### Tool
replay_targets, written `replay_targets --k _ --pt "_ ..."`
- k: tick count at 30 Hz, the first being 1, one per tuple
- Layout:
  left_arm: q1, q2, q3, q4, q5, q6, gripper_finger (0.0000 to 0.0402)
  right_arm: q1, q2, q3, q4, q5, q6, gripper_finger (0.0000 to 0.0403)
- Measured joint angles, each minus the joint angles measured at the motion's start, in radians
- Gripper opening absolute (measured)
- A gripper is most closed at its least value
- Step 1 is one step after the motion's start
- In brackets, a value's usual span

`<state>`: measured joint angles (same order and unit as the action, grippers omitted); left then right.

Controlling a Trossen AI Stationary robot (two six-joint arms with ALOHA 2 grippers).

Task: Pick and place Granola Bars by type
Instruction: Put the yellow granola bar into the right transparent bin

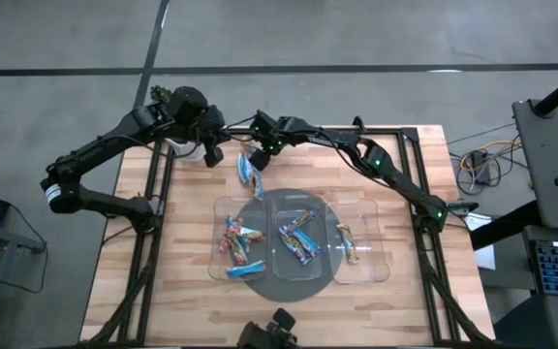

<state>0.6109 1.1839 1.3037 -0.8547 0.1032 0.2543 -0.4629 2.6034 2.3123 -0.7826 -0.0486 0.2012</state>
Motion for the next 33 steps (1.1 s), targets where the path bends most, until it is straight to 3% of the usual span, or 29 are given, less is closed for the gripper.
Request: replay_targets --k 7,33 --pt "0.0 0.0 0.0 0.001 0.0 0.0 0.0 -0.001 0.0 0.0 0.002 -0.005 -0.011 0.0172" --pt "0.0 0.0 0.0 0.001 0.0 -0.025 0.0 -0.008 0.0 0.034 0.003 -0.01 0.038 0.0171"
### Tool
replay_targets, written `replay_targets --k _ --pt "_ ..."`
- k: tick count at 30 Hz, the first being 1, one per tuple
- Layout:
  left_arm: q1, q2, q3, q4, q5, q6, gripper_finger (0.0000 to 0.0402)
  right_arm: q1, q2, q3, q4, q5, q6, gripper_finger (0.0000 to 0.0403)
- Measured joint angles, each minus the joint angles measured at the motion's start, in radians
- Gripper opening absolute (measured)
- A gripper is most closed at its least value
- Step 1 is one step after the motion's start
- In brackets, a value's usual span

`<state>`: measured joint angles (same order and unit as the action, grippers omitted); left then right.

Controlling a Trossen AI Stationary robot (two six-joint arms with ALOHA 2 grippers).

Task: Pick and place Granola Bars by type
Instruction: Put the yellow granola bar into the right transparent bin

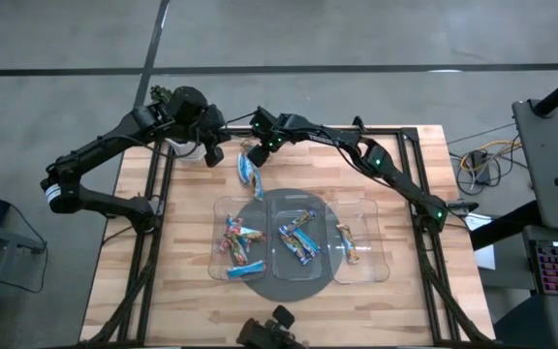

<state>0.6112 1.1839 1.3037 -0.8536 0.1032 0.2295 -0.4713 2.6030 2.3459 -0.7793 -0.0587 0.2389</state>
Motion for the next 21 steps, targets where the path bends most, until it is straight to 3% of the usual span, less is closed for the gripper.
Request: replay_targets --k 21 --pt "0.0 0.0 0.0 -0.002 0.0 -0.011 0.0 -0.002 0.0 -0.031 0.049 0.002 -0.089 0.017"
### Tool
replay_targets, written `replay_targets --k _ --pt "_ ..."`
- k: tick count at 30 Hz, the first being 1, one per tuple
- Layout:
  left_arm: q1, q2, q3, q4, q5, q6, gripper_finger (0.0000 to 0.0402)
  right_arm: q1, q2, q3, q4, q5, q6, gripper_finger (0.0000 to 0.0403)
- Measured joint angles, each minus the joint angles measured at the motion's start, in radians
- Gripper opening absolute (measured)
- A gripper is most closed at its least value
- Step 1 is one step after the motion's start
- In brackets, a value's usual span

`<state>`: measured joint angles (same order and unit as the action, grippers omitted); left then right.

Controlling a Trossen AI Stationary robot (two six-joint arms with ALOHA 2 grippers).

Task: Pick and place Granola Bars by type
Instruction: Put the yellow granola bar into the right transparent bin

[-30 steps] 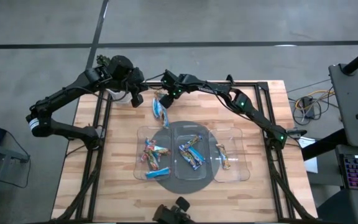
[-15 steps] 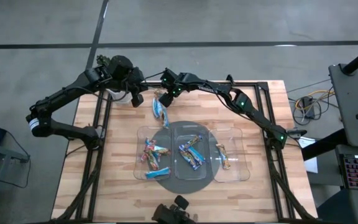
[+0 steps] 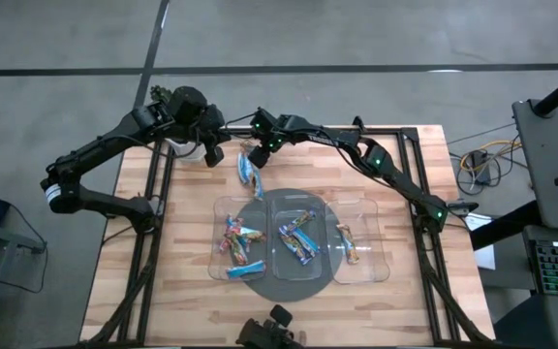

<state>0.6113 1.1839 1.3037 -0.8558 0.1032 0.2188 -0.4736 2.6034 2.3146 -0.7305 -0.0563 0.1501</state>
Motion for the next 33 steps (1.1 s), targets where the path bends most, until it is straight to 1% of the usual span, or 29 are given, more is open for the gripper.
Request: replay_targets --k 5,9,15,19,25,33 --pt "0.0 0.0 0.0 0.0 0.0 -0.005 0.0 0.0 0.0 -0.002 0.004 -0.01 -0.005 0.0154" --pt "0.0 0.0 0.0 0.0 0.0 -0.011 0.0 0.0 0.0 -0.002 0.015 -0.055 -0.016 0.0124" --pt "0.0 0.0 0.0 0.0 0.0 -0.013 0.0 -0.001 0.0 -0.003 0.035 -0.082 -0.015 0.0072" --pt "0.0 0.0 0.0 0.0 0.0 -0.013 0.0 -0.002 0.001 -0.003 0.05 -0.083 -0.015 0.0049" --pt "0.0 0.0 0.0 -0.001 0.0 -0.014 0.0 -0.002 0.001 -0.003 0.059 -0.083 -0.011 0.003" --pt "0.0 0.0 0.0 -0.012 0.0 -0.014 0.0 -0.007 0.001 -0.003 0.06 -0.085 0.01 0.0026"
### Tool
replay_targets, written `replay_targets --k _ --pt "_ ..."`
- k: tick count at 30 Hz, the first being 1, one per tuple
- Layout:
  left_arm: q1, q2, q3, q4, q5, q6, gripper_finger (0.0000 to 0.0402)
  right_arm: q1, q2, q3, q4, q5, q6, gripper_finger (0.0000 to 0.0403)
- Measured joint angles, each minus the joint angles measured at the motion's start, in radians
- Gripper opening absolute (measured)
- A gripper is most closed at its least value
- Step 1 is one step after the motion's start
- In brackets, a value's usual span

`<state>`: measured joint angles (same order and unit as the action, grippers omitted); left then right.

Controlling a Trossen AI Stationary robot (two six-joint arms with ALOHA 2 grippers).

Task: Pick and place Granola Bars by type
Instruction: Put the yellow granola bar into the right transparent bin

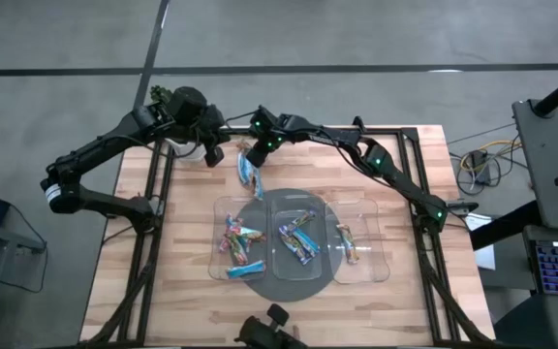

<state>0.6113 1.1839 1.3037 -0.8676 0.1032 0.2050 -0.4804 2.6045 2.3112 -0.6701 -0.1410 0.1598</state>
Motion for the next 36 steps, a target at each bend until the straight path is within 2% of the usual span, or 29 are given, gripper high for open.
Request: replay_targets --k 13,36 --pt "0.0 0.0 0.0 -0.008 0.0 0.0 0.0 -0.017 -0.008 0.037 -0.043 -0.045 0.048 0.0008" --pt "0.0 0.0 0.0 -0.008 0.0 -0.008 0.0 -0.04 -0.087 0.041 -0.166 -0.043 -0.04 0.0008"
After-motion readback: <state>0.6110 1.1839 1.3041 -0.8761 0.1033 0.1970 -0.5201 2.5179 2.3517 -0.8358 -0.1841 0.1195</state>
